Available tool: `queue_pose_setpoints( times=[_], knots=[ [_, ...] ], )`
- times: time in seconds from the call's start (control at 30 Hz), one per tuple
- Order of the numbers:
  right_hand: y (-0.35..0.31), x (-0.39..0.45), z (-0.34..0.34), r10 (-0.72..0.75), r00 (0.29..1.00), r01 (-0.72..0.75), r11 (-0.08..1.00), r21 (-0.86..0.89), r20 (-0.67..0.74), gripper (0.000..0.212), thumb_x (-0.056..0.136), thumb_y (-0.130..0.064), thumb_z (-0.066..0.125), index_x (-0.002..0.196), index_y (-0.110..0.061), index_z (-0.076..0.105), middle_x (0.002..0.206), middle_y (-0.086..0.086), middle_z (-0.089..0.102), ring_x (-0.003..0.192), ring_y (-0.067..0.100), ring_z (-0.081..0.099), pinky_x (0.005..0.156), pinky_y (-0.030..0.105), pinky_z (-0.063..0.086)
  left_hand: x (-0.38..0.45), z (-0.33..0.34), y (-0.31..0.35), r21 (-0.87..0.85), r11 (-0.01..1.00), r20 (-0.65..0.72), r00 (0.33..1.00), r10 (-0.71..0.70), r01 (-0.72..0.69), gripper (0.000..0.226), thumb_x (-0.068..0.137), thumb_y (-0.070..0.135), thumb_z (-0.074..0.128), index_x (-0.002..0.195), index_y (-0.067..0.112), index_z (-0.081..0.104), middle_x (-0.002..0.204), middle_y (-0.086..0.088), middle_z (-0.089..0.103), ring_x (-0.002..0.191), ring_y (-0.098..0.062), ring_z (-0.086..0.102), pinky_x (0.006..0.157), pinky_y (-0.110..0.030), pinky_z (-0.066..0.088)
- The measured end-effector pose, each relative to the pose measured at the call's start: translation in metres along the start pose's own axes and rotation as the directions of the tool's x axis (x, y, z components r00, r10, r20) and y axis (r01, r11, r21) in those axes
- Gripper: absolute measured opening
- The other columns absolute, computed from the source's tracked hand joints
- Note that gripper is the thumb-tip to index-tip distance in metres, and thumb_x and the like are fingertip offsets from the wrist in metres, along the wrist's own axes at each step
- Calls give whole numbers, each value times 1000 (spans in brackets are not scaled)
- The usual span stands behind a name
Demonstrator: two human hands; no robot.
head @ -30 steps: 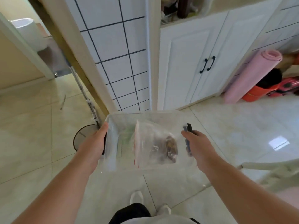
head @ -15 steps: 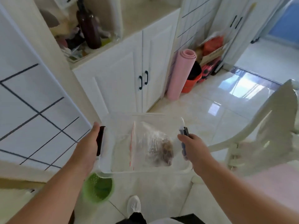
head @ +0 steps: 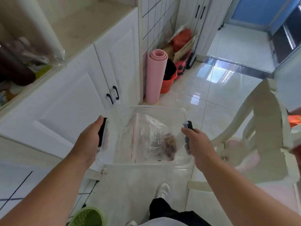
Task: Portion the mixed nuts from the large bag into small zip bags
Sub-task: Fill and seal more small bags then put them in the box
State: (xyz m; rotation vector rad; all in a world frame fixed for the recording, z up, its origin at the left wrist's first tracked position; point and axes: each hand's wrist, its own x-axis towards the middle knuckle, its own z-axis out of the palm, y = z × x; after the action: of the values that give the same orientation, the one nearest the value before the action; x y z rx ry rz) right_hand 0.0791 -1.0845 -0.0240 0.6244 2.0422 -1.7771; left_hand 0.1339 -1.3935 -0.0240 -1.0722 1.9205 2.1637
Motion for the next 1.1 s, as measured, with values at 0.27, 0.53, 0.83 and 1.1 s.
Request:
queue_pose_setpoints(
  times=[0.27,0.53,0.83,1.1],
  knots=[
    [-67,101,-12,2,999,-2,1000,-3,38,18,92,-29,63,84,-14,57,64,1,45,52,15,38,51,30,30,70,60,46,-19,1000,-50,998,25,-26,76,59,79,65,107,20,74,76,1,65,69,-22,56,72,-41,38],
    [-134,194,-9,30,999,-30,1000,2,27,25,89,-40,63,84,-16,64,66,0,51,53,15,44,52,29,34,143,111,96,-31,999,-56,998,21,-23,40,87,60,61,91,22,74,72,1,64,61,-17,55,65,-36,39],
    [-224,308,11,5,1000,-5,1000,-9,-6,26,89,-43,61,83,-18,65,68,0,50,53,16,43,55,30,33,268,163,183,-109,994,61,998,18,-12,28,75,58,68,70,33,79,60,10,66,48,-5,61,57,-32,53],
    [-308,379,20,-42,999,42,998,35,-4,30,83,-51,58,77,-22,66,67,1,53,58,16,44,60,33,35,324,203,257,-142,988,101,993,66,-51,38,90,52,59,61,33,76,57,9,65,45,-5,60,41,-19,48]
  ],
)
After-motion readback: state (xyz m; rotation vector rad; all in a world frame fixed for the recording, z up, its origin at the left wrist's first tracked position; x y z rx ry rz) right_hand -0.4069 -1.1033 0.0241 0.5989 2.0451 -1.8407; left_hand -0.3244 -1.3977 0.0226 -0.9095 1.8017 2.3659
